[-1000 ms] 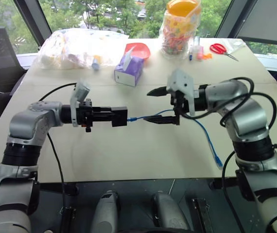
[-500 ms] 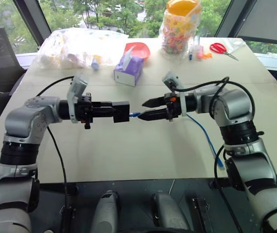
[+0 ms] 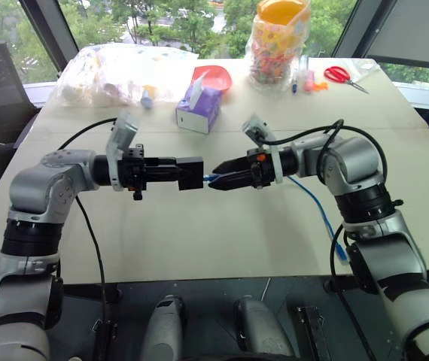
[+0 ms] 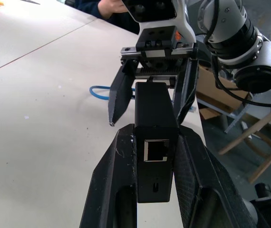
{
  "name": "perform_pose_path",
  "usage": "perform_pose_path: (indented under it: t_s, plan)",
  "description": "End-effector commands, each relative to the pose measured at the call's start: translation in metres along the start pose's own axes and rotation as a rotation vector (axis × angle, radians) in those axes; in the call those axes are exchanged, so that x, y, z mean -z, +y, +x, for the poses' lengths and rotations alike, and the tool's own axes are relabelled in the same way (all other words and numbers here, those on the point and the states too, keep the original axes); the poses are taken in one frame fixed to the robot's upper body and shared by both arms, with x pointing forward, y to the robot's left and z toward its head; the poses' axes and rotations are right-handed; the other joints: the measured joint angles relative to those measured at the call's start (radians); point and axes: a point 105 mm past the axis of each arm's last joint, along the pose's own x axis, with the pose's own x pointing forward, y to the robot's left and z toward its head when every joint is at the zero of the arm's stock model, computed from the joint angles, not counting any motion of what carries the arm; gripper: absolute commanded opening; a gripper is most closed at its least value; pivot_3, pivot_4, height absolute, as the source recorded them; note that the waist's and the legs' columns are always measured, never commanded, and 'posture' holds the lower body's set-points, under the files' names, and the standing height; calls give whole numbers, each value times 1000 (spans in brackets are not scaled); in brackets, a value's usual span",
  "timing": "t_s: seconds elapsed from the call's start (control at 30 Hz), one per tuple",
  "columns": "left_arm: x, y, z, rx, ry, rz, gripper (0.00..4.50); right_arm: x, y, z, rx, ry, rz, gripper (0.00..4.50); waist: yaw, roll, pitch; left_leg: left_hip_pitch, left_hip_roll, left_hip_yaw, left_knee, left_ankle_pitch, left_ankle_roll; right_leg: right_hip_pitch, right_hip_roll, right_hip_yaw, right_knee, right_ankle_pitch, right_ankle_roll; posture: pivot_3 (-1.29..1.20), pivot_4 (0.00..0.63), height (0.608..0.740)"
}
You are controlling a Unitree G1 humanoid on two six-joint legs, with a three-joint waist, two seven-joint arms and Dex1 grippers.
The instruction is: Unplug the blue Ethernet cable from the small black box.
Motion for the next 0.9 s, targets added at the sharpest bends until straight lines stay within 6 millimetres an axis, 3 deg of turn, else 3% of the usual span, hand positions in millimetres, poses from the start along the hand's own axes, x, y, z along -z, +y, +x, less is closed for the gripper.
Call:
perform_pose_path:
  t_s: [0.03,0.07,0.17,0.67,0.77,0.87,0.9]
  plan:
    - [-11,-5,-1,13,-33,45,460,-13,10,2,-36,-14,-44,3178,0,0,0,0,0,0,0,0,0,0,0,0,0,0,0,0,150,735]
    - [-11,-5,0,13,-33,46,460,-13,11,2,-39,-14,-43,3178,0,0,0,0,0,0,0,0,0,0,0,0,0,0,0,0,150,735]
    - [-11,-4,1,12,-42,45,460,-13,11,3,-39,-11,-40,2377,1,0,0,0,0,0,0,0,0,0,0,0,0,0,0,0,150,735]
    - [-8,-5,1,13,-41,46,460,-12,13,3,-42,-1,-43,2377,0,0,0,0,0,0,0,0,0,0,0,0,0,0,0,0,150,735]
    - [-7,-6,0,18,-33,48,460,-12,13,2,-44,0,-45,1588,0,0,0,0,0,0,0,0,0,0,0,0,0,0,0,0,150,735]
    - [-8,-6,0,21,-35,52,460,-13,14,3,-50,2,-47,68,-1,0,0,0,0,0,0,0,0,0,0,0,0,0,0,0,150,735]
    - [-8,-6,0,21,-37,53,460,-12,14,3,-52,4,-48,20,0,0,0,0,0,0,0,0,0,0,0,0,0,0,0,0,150,735]
